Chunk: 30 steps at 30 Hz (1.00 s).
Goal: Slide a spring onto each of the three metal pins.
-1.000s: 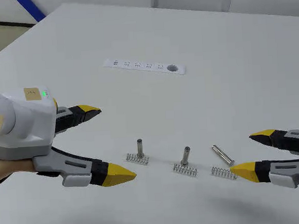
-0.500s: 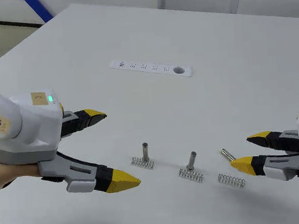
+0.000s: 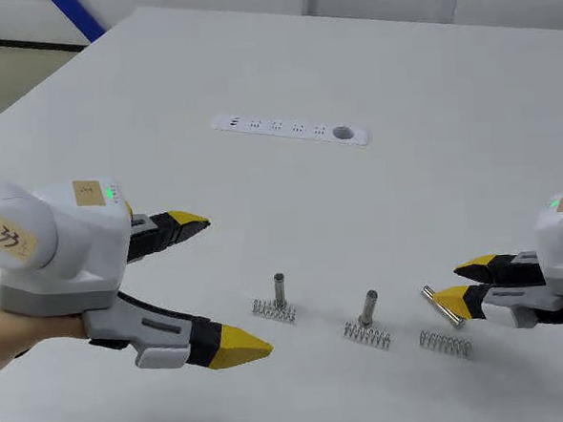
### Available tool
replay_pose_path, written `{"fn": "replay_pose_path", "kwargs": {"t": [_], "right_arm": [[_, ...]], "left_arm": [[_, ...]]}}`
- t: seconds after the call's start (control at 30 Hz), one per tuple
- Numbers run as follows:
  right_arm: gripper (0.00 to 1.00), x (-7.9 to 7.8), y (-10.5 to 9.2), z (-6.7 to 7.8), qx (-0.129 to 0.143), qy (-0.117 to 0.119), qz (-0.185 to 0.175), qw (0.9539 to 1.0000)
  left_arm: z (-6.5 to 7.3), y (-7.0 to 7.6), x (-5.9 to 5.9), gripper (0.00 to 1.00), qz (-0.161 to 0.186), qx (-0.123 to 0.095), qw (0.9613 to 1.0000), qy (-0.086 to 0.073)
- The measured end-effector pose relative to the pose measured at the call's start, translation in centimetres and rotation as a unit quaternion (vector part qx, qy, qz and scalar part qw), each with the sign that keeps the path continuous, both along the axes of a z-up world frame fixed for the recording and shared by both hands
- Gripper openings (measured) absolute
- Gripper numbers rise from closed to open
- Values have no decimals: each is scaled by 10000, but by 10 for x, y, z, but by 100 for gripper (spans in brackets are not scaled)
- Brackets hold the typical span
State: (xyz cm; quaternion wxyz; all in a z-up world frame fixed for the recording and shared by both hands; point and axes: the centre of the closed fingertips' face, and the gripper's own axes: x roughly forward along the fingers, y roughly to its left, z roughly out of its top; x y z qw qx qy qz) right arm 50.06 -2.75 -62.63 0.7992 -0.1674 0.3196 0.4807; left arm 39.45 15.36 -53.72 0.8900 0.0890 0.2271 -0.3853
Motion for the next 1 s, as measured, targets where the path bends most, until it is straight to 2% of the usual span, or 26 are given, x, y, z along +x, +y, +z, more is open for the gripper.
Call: {"fn": "replay_pose_path", "kwargs": {"t": [0.13,0.37,0.7,0.83,0.9,0.93,0.97,1.0], "right_arm": [[25,4,3,-13,-92,138,-97,9998],[20,9,8,-27,-235,244,-187,9992],[12,16,6,-36,-329,346,-350,9982],[9,16,7,-35,-437,206,-347,9982],[9,16,7,-35,-462,230,-392,9979],[9,15,8,-35,-492,229,-350,9979],[9,15,6,-35,-637,99,-135,9978],[9,15,7,-35,-622,129,-183,9978]], "left_arm": [[-4,2,-2,97,13,20,10000,68],[-9,3,-5,97,47,18,9999,142],[-10,4,-3,97,124,-71,9997,173],[-12,5,-2,96,125,-56,9997,181],[-12,4,-2,96,128,-77,9997,189],[-12,4,-2,96,126,-90,9997,193],[-12,3,-2,95,120,-111,9997,199],[-12,2,-3,95,108,-116,9997,206]]}}
